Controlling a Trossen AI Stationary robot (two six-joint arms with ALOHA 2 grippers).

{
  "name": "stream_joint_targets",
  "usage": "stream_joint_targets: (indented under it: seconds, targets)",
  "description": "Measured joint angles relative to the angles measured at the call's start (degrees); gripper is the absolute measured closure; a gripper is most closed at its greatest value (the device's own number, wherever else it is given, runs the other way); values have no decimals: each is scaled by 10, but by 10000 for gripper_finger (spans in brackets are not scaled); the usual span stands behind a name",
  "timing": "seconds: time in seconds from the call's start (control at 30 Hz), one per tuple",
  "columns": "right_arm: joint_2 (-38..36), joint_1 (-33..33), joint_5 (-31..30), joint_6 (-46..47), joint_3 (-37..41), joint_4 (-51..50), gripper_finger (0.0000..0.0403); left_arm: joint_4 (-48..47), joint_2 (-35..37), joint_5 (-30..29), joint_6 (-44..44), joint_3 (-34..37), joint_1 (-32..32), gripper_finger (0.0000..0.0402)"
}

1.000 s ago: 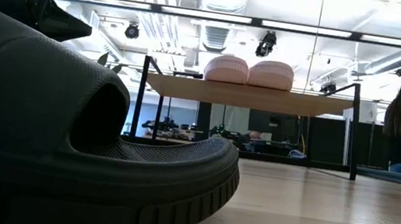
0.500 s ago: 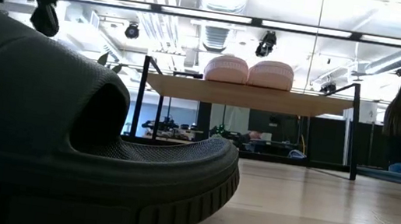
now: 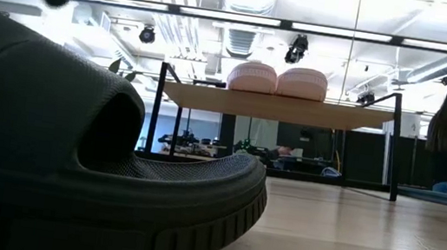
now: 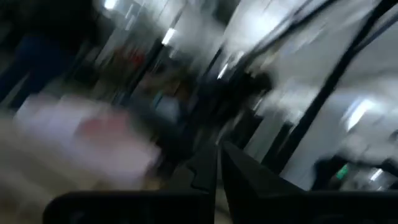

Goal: Pick and place slides into the shelf
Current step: Put the top black slipper under the shelf

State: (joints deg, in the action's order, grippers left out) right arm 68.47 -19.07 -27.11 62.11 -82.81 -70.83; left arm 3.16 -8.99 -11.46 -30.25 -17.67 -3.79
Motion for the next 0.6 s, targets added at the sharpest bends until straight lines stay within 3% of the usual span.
stream_joint_targets:
  seconds: [0.1,0.3,0.43,0.6]
  targets:
    - [10,15,0,25,0,1,355,-199,-73,33,2,-81,1,393]
    - [30,23,5,62,0,3,355,-362,-202,228,135,-213,0,393]
    - [45,24,17,71,0,3,355,-555,-267,235,149,-286,1,393]
    - [62,23,40,44,0,3,355,-721,-356,247,53,-314,1,393]
